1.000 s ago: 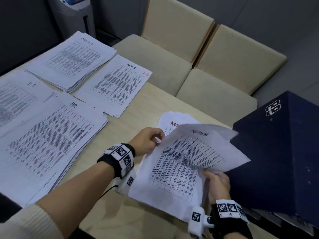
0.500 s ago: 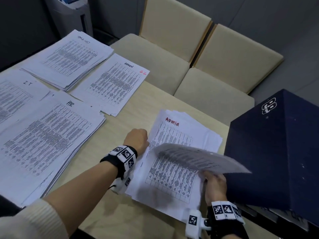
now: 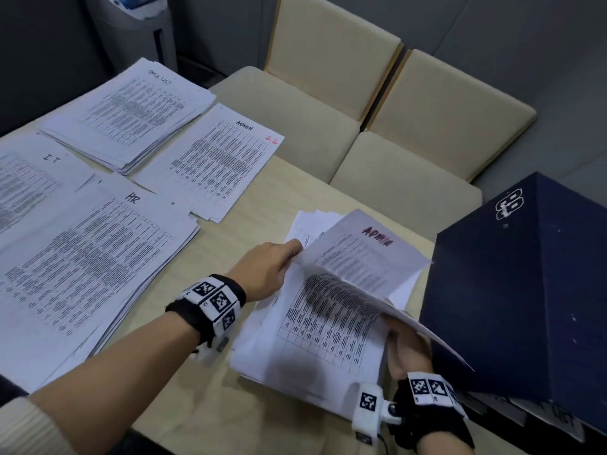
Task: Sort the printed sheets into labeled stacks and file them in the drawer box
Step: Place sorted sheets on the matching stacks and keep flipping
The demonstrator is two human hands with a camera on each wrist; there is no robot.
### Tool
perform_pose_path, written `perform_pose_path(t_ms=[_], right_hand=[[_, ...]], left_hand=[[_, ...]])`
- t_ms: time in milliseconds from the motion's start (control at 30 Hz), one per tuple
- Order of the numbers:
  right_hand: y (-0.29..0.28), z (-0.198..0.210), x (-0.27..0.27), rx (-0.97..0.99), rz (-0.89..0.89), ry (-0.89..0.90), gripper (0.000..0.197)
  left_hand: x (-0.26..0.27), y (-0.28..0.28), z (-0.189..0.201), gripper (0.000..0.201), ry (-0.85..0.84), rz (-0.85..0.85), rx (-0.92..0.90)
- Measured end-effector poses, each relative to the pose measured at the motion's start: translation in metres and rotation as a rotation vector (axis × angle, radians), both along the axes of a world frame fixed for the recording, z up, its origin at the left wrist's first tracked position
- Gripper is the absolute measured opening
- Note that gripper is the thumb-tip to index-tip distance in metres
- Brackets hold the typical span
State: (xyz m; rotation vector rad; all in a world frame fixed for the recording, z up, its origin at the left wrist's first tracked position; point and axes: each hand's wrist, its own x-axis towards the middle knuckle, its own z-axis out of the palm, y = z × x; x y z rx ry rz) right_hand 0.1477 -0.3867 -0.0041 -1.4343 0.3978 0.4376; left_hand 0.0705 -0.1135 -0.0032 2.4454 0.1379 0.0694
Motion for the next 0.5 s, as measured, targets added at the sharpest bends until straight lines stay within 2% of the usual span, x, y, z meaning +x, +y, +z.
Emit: perform_pose_path(t_ms=[100,167,200,267,333,400,500], right_hand=[[-0.003,-0.002,-0.002,-0.028,0.003,-0.037,0.025],[-0.005,-0.007,-0.002,-0.082,-0.036,-0.055,0.026],[-0.006,-0.008,-0.001,-0.109,-0.054,-0.05,0.027],[-0.004,-0.006,-0.003,-0.154,-0.087,-0.024,0.022],[-0.002,-0.001,-0.005,-0.174,-0.093,0.001,0.023],[-0.003,-0.003,-0.005,-0.159,-0.128,-0.026,0.028],[-0.004,0.007,-0.013,-0.086,-0.034,-0.021,0.012]], left_hand=[[-0.004,-0.003,0.002,0.019,0.055,-0.016,-0.325],[-0.005,-0.007,0.0,0.018,0.116,0.043,-0.415],[-0.005,-0.008,-0.005,0.02,0.13,0.108,-0.375],[-0.004,-0.009,-0.019,0.024,0.197,0.3,-0.145],[-0.005,-0.009,-0.028,0.036,0.351,0.41,0.005],[-0.005,-0.009,-0.032,0.033,0.422,0.415,0.005],[-0.001,-0.009,-0.031,0.033,0.356,0.358,0.077]])
